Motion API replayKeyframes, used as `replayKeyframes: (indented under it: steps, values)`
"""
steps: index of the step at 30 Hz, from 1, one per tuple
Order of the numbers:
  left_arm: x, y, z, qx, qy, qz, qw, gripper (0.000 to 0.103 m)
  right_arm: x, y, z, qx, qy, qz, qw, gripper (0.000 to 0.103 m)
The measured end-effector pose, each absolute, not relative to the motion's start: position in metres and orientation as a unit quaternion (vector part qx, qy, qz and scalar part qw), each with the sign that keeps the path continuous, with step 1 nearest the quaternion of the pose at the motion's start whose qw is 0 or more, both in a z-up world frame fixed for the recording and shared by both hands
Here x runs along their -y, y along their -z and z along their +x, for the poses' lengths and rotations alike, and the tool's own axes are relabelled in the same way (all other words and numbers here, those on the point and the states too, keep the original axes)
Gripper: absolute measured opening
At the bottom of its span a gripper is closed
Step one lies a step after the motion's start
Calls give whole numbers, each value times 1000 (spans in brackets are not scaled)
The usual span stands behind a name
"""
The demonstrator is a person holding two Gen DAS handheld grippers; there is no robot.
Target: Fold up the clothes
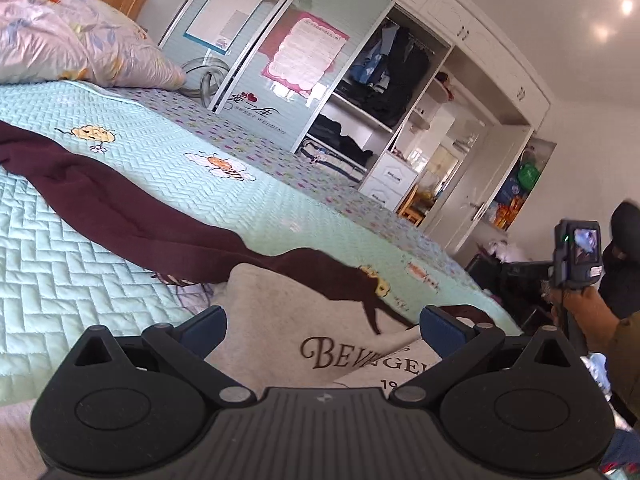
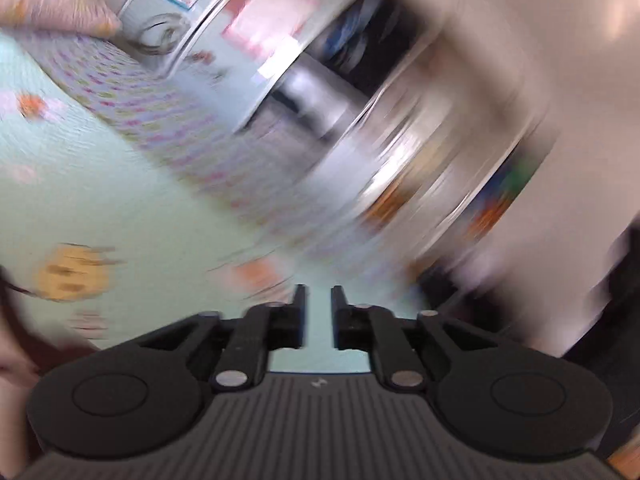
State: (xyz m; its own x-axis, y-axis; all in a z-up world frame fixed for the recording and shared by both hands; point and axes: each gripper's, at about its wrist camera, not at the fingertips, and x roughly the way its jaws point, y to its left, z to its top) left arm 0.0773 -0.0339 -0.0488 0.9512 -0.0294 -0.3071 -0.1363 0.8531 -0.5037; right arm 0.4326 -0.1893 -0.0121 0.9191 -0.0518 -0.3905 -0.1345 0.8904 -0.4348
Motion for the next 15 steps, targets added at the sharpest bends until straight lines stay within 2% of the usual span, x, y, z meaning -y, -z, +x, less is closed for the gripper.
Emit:
replayKeyframes:
  steps: [4,5,9,11,15]
  values:
    - [23,51,73,-149,-54,-280,947,103,215,28,400,-225,-112,-79,965,20]
    - [20,51,71,-148,-61,-283,946,103,218,34,386,-227,-143,-53,962,24]
    - [8,52,65,-141,-88,-296,941,103,205,42,358,-265,-263,47,926,51]
    - [1,52,62,-137,-102,-302,938,103,178,42,363,-296,-295,78,905,53]
    - [1,46,65,-133,-116,-262,949,103,112,45,385,-350,-314,34,882,53]
